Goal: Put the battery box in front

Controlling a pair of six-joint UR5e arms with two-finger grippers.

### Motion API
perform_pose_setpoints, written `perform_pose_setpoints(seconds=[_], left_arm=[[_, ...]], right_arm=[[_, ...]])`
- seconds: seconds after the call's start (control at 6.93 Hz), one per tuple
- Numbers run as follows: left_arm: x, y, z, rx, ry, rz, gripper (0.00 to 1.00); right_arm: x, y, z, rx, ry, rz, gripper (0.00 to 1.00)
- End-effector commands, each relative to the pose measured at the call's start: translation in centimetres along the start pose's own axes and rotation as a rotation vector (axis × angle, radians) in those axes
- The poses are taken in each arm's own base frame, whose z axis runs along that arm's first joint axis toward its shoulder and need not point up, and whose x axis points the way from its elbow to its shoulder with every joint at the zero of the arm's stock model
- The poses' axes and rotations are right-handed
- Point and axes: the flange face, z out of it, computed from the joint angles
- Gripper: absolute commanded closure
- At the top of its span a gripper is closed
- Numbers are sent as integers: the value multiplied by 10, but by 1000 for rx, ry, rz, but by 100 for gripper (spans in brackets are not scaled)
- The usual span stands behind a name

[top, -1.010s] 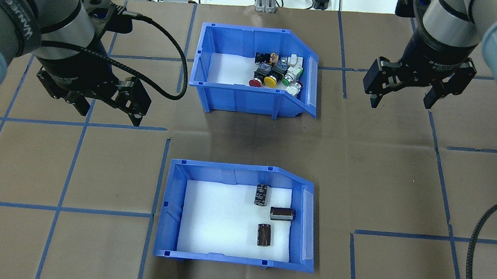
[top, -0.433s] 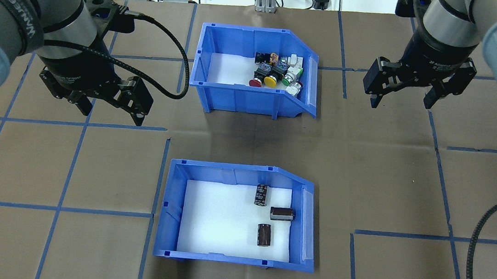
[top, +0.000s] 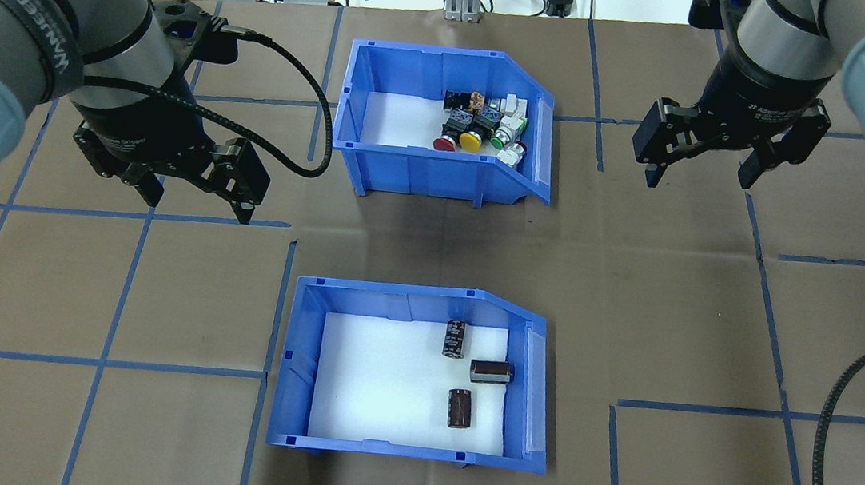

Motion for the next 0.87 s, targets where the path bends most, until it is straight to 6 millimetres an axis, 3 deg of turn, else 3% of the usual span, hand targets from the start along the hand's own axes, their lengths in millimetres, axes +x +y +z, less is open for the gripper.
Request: perform_pose_setpoints(seconds=[0.0, 0.29, 0.43, 0.72], left_arm=[[-2, -3, 3, -9, 0, -132, 0], [-1, 0, -2, 9, 5, -145, 0], [-1, 5, -7, 25, 8, -185, 0], [2, 6, -5, 12, 7, -311, 0]], right_arm=[[-1, -13, -1, 7, -11, -150, 0], [-10, -52, -1, 12, -6, -331, 0], [-37, -77, 4, 11, 1, -444, 0], [-117, -125, 9, 42, 23, -764, 0]])
